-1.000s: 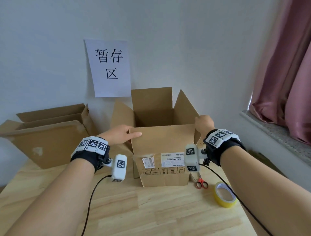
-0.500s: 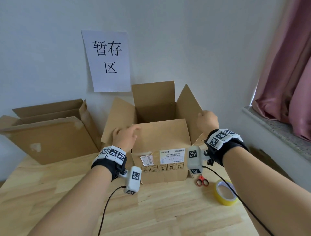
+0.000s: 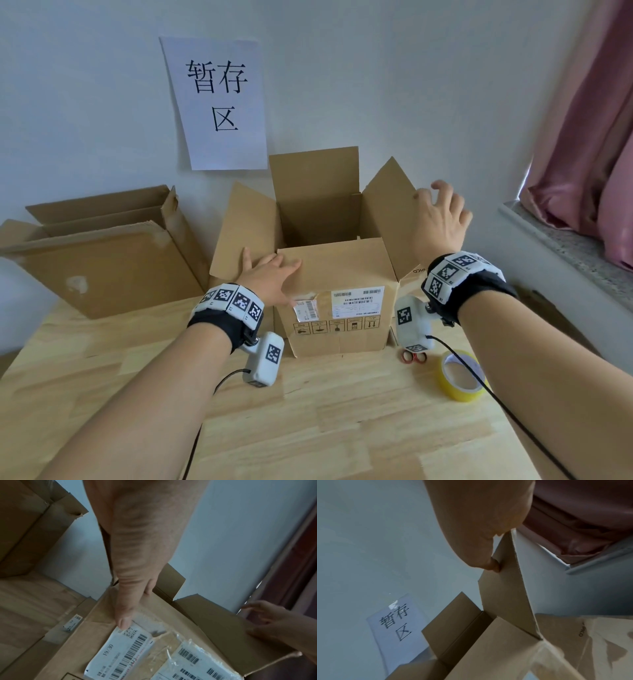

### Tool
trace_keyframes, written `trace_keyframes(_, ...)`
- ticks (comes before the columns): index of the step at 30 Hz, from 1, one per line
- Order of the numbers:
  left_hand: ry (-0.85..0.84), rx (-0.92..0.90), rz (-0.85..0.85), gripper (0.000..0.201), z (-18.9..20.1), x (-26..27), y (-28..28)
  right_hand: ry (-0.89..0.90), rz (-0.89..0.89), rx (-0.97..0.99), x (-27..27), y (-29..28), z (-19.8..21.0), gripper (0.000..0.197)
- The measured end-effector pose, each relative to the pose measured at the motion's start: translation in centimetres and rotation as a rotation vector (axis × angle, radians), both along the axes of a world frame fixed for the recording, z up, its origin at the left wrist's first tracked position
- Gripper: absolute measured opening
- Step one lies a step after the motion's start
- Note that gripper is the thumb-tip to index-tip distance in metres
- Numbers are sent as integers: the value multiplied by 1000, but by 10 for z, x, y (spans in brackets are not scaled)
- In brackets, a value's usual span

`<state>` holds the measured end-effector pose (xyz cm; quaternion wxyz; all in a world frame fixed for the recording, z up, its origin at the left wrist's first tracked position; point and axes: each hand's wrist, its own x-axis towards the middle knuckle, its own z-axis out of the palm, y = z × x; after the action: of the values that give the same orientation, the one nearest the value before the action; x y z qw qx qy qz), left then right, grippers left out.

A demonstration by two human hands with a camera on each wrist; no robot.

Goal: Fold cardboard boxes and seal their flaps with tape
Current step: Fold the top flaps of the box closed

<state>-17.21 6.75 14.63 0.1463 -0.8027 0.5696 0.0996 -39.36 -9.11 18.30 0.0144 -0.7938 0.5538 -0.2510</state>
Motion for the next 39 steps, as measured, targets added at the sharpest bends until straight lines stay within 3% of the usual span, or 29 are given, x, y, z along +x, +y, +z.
trace_keyframes(4,-9,-19,5,88,-2,0,1,206,155,-190,18,7,-7,37)
trace_keyframes(7,-5,-21,14,86,-2,0,0,325,99,-102,16,4,-1,26)
trace_keyframes(10,3,-18,13,86,-2,-2,-2,477,63,86,10,3,6,31)
trace_keyframes(12,15,-8,19,85,-2,-3,-2,527,140,151,16,9,-1,33)
trace_keyframes(19,26,6,28,83,2,-5,-1,472,443,414,40,24,-44,39)
trace_keyframes(23,20,16,19,80,3,-6,1,569,541,487,39,30,-49,84)
trace_keyframes(28,63,72,-18,49,30,-5,2,538,552,467,35,27,-54,84)
trace_keyframes(31,43,-99,-15,40,57,7,9,540,546,464,36,27,-51,85)
trace_keyframes(35,-24,-427,16,55,81,47,24,537,528,470,38,30,-51,85)
trace_keyframes(39,-85,-214,-69,83,79,70,23,518,510,473,39,34,-50,83)
